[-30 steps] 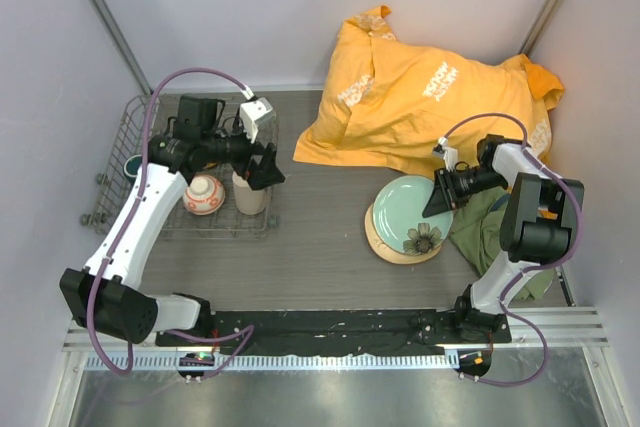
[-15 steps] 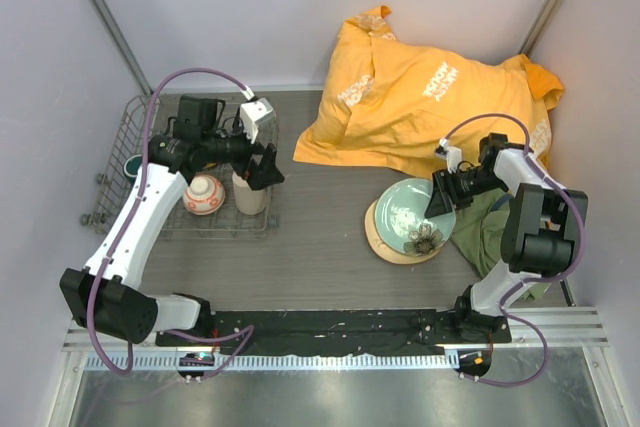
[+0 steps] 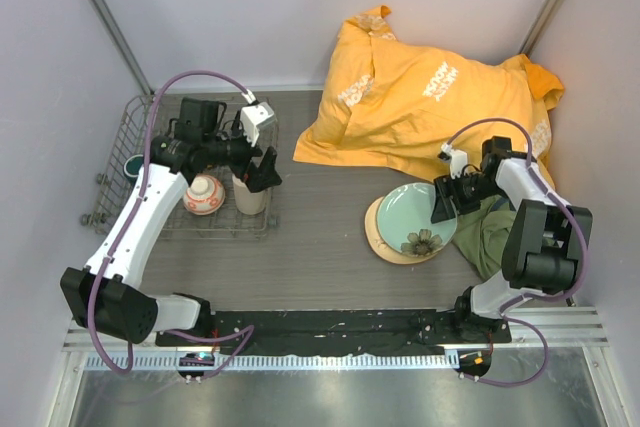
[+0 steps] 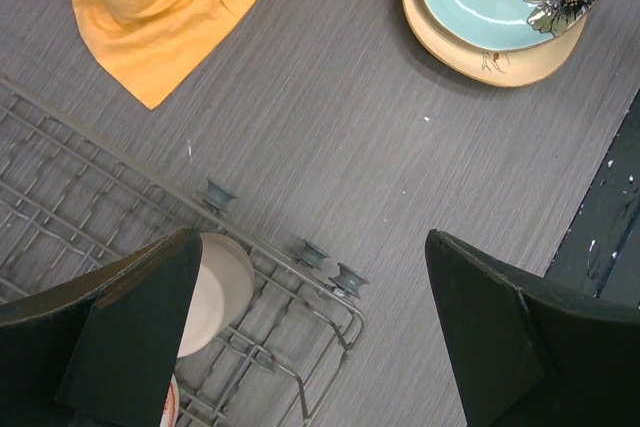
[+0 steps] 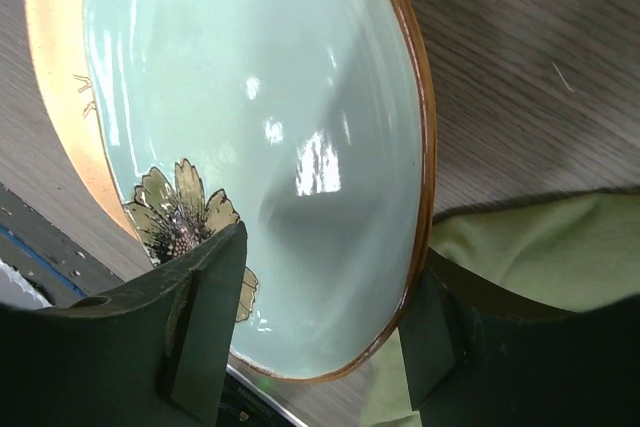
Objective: Unload the mixed dishes from the dish rack
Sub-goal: Place the plate at the center of the board.
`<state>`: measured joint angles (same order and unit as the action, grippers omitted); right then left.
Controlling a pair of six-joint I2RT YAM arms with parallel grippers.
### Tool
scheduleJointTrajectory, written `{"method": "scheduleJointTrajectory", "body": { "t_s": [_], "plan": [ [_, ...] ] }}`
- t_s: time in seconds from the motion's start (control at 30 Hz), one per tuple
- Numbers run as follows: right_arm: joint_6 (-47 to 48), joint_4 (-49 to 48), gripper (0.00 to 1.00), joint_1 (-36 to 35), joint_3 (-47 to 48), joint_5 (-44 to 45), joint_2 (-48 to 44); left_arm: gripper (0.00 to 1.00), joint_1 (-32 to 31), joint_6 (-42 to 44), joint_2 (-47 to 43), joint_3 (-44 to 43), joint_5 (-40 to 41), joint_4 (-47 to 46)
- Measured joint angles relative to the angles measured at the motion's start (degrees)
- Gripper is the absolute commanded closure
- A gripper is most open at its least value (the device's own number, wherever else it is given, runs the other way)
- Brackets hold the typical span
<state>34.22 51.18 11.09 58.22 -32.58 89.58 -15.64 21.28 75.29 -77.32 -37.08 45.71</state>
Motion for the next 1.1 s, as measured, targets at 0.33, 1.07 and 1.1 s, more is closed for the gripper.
{"method": "scheduleJointTrajectory", "body": {
  "t_s": [0.33,1.07,1.1],
  "plan": [
    [-1.25,-2.29,0.35,-1.81,-1.99,4.61,-0.81,0.0,0.0,0.46,0.0,0.24,1.07,0.46],
    [-4.98,-4.92,0.21,-6.54,-2.71,12.98,-14.23,0.0,0.0,14.05,3.61,-0.39,27.56,0.2],
    [-5.07,-4.92,0.2,-7.04,-2.56,13.4,-15.13,0.0,0.02,15.28,4.13,-0.68,28.89,0.26]
  ]
}}
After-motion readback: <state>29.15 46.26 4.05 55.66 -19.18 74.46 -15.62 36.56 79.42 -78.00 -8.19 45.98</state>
